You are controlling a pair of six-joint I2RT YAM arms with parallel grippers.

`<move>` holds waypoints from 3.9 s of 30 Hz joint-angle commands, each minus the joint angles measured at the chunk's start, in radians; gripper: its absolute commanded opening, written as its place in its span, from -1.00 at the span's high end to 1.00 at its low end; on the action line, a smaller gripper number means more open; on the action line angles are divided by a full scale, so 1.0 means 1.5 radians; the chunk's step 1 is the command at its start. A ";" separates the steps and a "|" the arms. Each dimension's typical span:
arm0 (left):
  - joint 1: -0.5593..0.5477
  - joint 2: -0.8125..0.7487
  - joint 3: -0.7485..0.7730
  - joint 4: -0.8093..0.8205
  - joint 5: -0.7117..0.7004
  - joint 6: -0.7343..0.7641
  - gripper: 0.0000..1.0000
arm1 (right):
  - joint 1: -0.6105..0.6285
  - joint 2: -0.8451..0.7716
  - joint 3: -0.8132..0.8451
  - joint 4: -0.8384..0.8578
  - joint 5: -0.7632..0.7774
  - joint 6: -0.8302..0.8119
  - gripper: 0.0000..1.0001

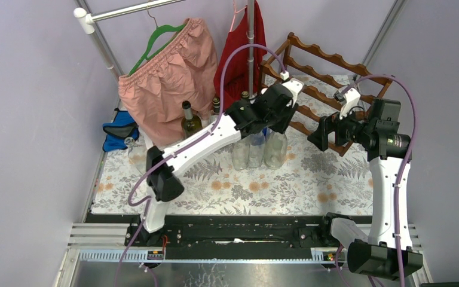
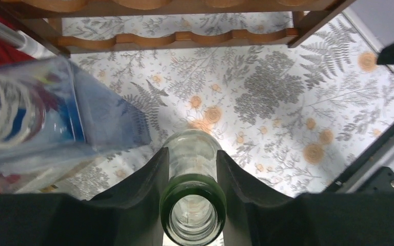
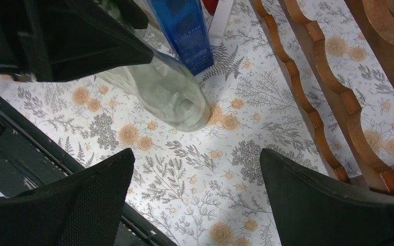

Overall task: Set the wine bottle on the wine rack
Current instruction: Pick up the wine bottle from the center of the board.

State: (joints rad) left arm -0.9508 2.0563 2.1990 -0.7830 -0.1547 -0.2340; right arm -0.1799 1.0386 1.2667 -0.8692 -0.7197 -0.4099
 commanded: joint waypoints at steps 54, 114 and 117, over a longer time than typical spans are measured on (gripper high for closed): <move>-0.032 -0.356 -0.527 0.499 0.078 -0.563 1.00 | 0.228 -0.074 -0.415 0.337 0.029 -0.252 -1.00; -0.051 -0.724 -0.912 0.452 0.238 -0.523 -0.80 | 0.262 -0.089 -0.217 -0.203 0.045 -1.168 1.00; -0.058 -0.712 -0.899 0.480 0.201 -0.520 -0.80 | 0.282 -0.061 -0.186 -0.207 0.077 -1.154 1.00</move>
State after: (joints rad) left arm -1.0229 0.9737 0.8379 -0.1791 0.2821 -1.0191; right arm 0.2066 0.9211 0.8761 -1.1954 -0.6174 -2.0525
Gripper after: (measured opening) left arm 0.901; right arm 0.909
